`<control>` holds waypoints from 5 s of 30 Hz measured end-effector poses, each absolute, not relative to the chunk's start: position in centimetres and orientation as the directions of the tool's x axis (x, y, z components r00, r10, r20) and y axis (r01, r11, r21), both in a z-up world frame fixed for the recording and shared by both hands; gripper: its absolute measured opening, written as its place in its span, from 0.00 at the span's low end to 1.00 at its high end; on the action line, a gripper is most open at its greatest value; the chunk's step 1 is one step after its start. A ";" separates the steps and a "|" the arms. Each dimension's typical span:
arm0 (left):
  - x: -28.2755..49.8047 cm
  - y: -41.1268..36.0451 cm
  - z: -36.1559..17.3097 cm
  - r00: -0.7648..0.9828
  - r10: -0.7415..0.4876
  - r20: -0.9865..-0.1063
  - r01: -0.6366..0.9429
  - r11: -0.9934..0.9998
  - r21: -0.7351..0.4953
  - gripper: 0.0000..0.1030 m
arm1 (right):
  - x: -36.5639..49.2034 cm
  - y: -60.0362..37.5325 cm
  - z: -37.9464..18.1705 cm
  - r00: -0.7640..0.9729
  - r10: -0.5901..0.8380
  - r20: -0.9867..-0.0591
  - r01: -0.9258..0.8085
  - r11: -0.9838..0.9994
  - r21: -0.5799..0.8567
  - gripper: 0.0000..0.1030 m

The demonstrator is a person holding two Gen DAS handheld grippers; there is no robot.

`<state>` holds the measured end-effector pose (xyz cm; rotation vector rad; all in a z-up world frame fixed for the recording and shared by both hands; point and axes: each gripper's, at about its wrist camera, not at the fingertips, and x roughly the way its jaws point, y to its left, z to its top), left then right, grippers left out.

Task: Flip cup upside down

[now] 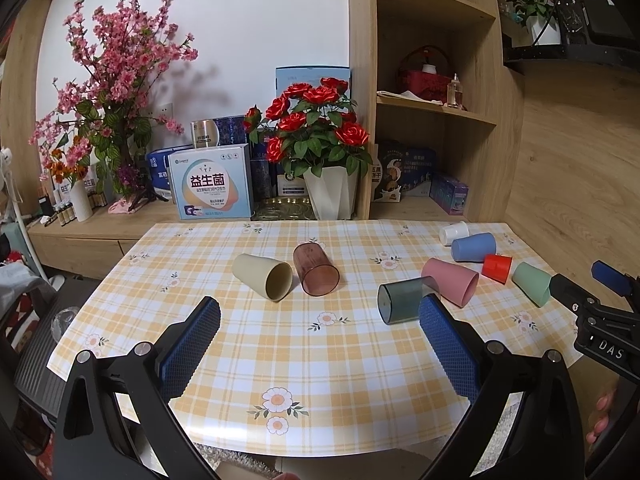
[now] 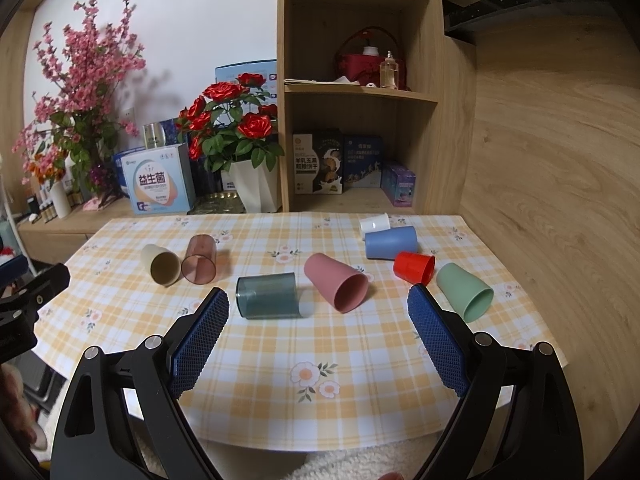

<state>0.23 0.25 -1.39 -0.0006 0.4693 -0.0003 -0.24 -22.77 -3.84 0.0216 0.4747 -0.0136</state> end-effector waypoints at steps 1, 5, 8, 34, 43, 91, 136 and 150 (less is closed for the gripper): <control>0.2 0.3 -1.3 0.892 0.002 -0.453 -0.003 1.000 -0.002 0.94 | -0.3 -22.7 -3.8 0.888 -0.008 -0.459 0.019 1.000 0.018 0.85; 0.3 0.3 -1.2 0.890 0.005 -0.455 -0.008 1.000 -0.005 0.94 | -0.3 -22.7 -3.7 0.888 -0.007 -0.459 0.017 1.000 0.018 0.85; 0.3 0.3 -1.2 0.891 0.003 -0.455 -0.006 1.000 -0.005 0.94 | -0.3 -22.6 -3.7 0.888 -0.008 -0.459 0.018 1.000 0.019 0.85; 5.0 5.5 -3.4 0.815 -0.061 -0.577 -0.052 0.983 -0.177 0.94 | 5.5 -26.4 -6.0 0.817 0.045 -0.575 0.041 0.990 0.136 0.85; 13.2 6.7 -6.3 0.696 -0.169 -0.698 -0.030 0.964 -0.262 0.66 | 9.6 -28.3 -8.8 0.754 0.051 -0.655 0.064 0.987 0.150 0.85; 35.5 2.1 -13.7 0.394 -0.221 -0.892 -0.023 0.968 -0.250 0.63 | 13.8 -33.0 -13.1 0.704 0.075 -0.707 0.144 0.959 0.245 0.85; 18.1 -7.3 -17.0 0.340 -0.541 -0.769 0.059 0.828 -0.557 0.66 | 10.2 -32.0 -12.9 0.647 0.055 -0.761 0.159 0.966 0.205 0.85; 15.4 -1.2 -10.2 0.601 -0.344 -0.722 0.171 0.937 -0.304 0.83 | 12.3 -29.4 -12.5 0.539 0.146 -0.830 0.058 0.976 0.210 0.85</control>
